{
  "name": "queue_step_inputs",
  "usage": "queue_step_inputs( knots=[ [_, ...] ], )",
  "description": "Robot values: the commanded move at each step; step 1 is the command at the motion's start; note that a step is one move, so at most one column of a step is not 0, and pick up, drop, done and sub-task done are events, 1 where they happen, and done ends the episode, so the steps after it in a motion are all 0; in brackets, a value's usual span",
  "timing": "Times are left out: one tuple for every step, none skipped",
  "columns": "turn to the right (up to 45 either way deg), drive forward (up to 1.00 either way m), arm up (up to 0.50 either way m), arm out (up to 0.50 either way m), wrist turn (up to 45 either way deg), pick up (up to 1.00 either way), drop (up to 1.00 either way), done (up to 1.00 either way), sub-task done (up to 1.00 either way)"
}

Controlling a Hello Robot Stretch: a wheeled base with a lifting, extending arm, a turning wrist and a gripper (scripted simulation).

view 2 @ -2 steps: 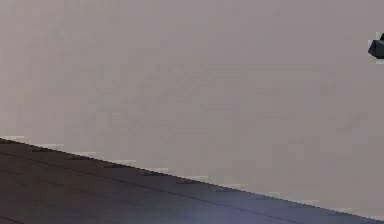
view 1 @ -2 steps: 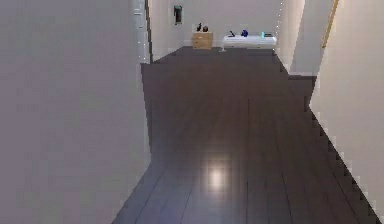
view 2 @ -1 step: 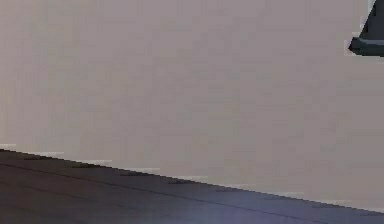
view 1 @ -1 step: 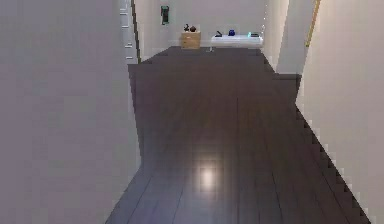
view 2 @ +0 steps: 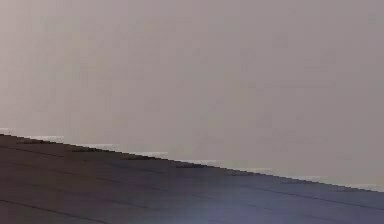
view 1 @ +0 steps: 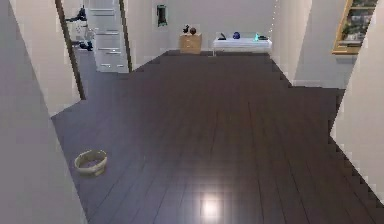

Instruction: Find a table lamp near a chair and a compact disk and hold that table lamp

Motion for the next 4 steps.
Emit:
queue_step_inputs(
  knots=[
    [0.0,0.95,0.00,0.00,0.0,0.00,0.00,0.00,0.00],
    [-18.0,0.00,0.00,0.00,0.0,0.00,0.00,0.00,0.00],
    [0.0,0.95,0.00,0.00,0.0,0.00,0.00,0.00,0.00],
    [-9.0,0.00,0.00,0.00,0.0,0.00,0.00,0.00,0.00]
  ],
)
